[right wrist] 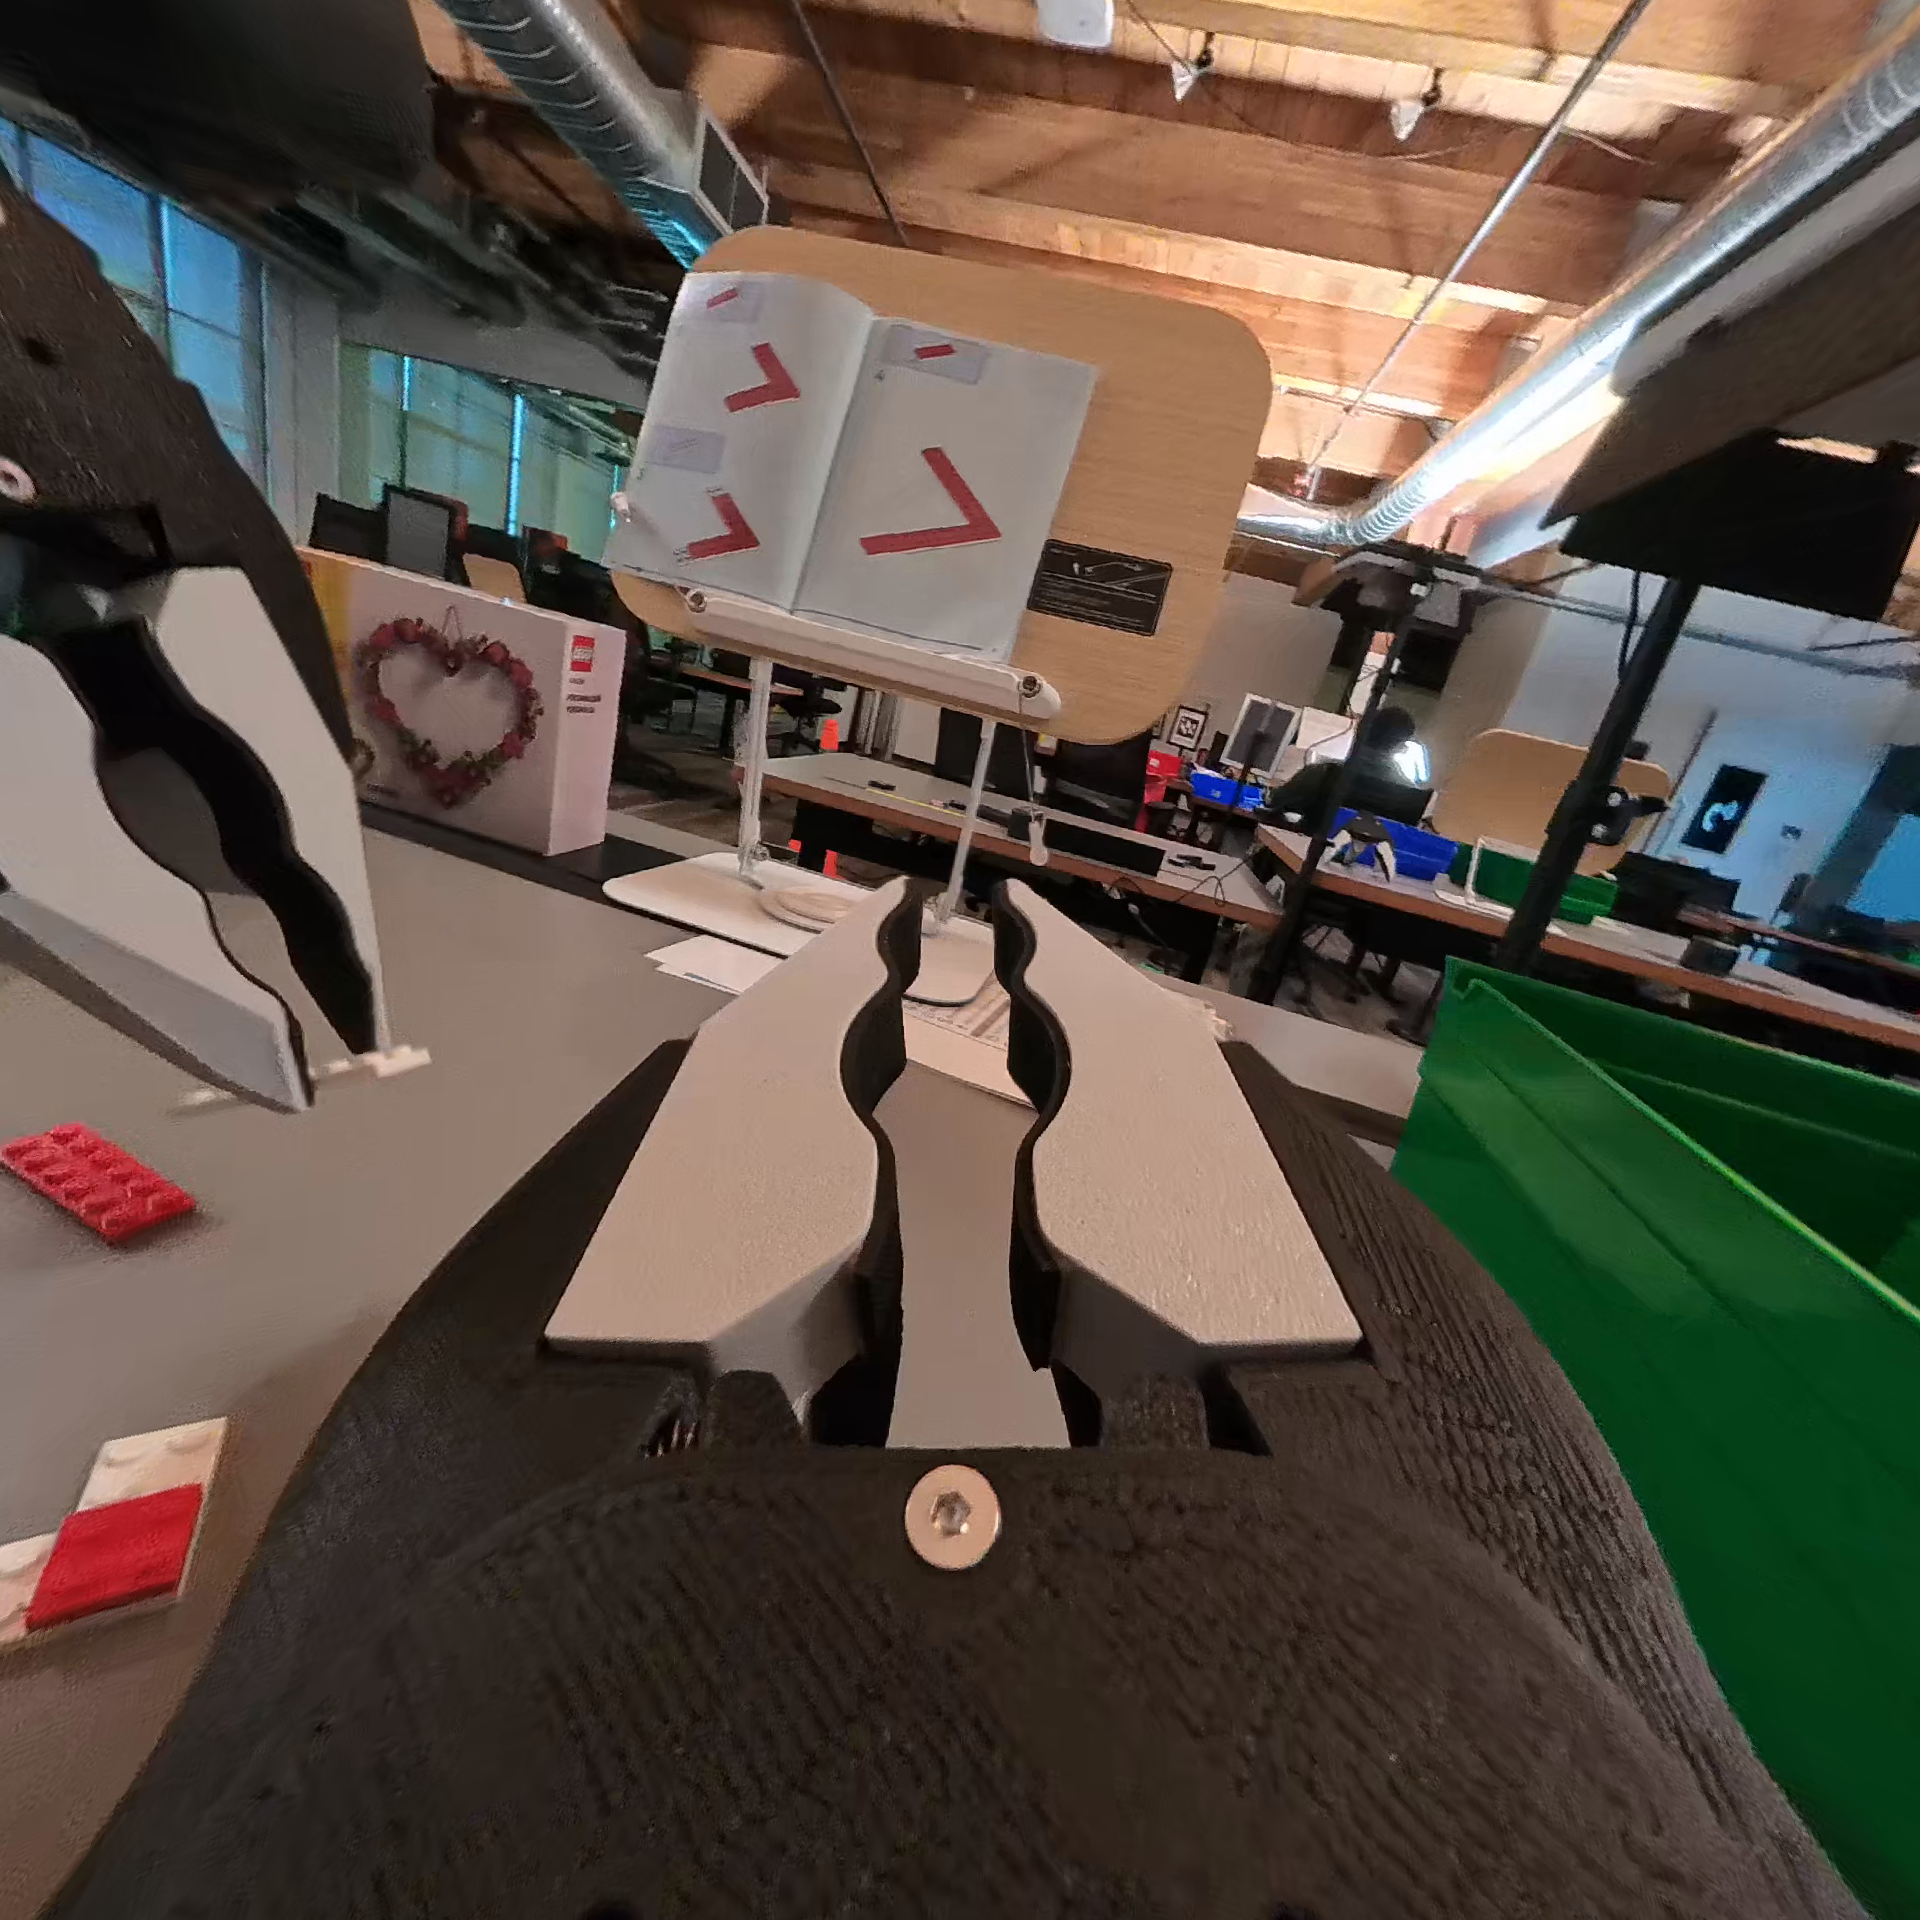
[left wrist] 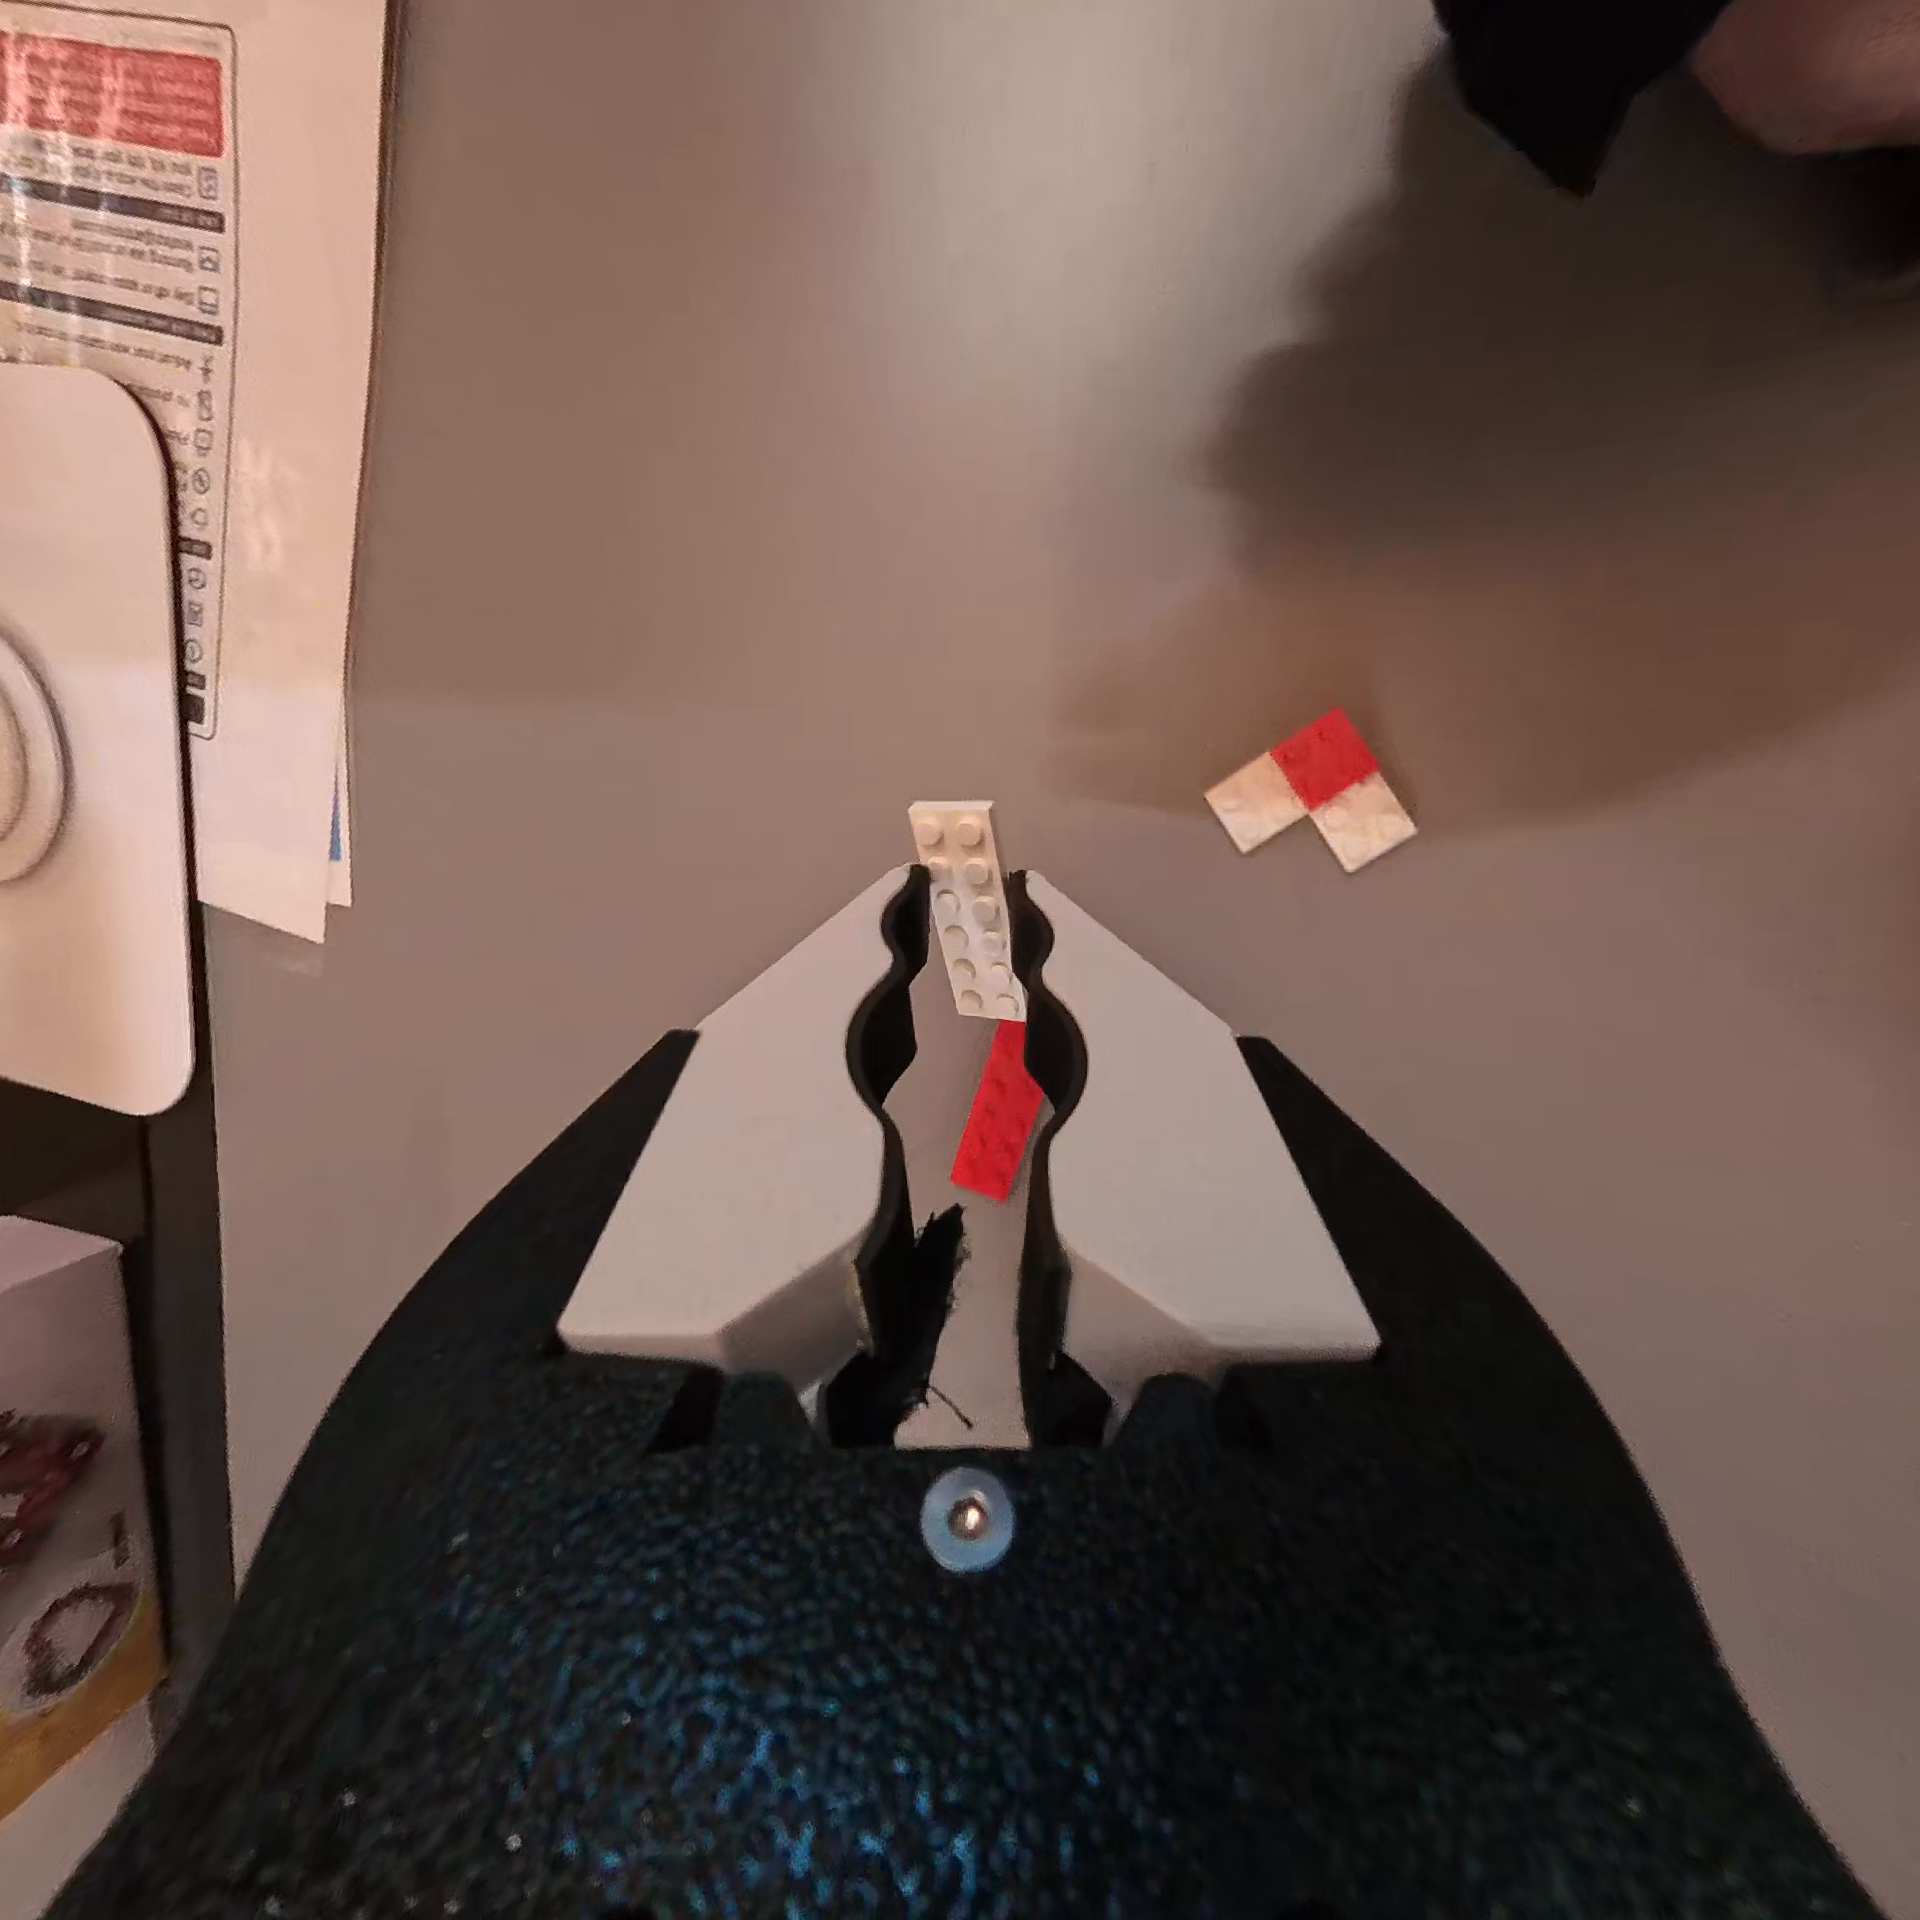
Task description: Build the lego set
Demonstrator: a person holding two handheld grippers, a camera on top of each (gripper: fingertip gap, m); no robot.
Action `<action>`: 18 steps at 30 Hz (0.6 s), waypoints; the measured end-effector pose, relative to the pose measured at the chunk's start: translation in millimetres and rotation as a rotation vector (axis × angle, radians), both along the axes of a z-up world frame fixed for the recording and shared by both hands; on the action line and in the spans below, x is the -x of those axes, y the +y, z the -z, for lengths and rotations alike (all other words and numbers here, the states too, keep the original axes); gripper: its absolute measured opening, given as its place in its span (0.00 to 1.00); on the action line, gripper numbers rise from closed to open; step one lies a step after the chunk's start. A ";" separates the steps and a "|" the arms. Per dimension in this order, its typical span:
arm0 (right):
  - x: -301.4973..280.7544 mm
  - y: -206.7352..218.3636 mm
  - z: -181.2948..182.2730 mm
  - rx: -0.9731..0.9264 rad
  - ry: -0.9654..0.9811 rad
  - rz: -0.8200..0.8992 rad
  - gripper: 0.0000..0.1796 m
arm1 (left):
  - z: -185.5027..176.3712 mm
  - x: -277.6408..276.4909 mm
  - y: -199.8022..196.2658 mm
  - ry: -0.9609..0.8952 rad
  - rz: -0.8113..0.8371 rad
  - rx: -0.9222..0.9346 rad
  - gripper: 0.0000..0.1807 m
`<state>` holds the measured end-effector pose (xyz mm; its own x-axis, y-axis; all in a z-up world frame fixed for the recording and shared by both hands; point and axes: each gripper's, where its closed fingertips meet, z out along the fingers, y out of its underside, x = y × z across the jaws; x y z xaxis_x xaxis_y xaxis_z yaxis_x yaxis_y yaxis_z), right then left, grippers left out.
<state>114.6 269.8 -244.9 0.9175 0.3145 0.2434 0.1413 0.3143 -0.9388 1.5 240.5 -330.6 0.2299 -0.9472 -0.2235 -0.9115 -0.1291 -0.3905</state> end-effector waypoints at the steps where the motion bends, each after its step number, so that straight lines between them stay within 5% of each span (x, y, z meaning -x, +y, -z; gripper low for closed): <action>1: -1.6 0.8 0.1 0.003 0.008 0.004 0.06 | 3.0 -1.4 3.0 0.016 -0.001 0.002 0.07; 18: 0.9 2.9 1.8 0.014 0.008 -0.007 0.06 | 29.7 -8.2 10.2 0.142 0.024 0.064 0.08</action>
